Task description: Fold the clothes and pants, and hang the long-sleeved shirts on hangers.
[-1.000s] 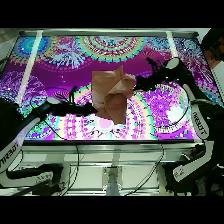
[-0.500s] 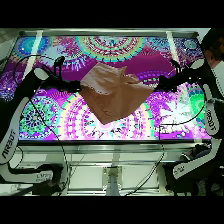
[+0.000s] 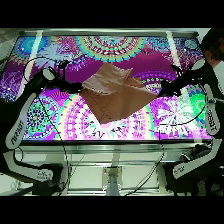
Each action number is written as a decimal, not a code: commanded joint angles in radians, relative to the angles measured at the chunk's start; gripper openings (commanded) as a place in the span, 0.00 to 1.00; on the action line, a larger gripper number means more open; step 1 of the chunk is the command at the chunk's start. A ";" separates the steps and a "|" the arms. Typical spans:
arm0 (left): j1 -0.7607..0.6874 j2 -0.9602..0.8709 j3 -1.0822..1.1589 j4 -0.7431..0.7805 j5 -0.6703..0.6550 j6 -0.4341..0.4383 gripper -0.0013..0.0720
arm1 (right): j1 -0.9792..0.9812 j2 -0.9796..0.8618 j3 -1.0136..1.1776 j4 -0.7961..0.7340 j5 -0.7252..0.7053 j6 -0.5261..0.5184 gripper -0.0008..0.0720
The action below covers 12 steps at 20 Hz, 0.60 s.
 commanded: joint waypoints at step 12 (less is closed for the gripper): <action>0.073 0.140 0.090 0.053 -0.003 -0.045 0.04 | -0.001 -0.001 0.000 0.196 -0.084 0.021 0.33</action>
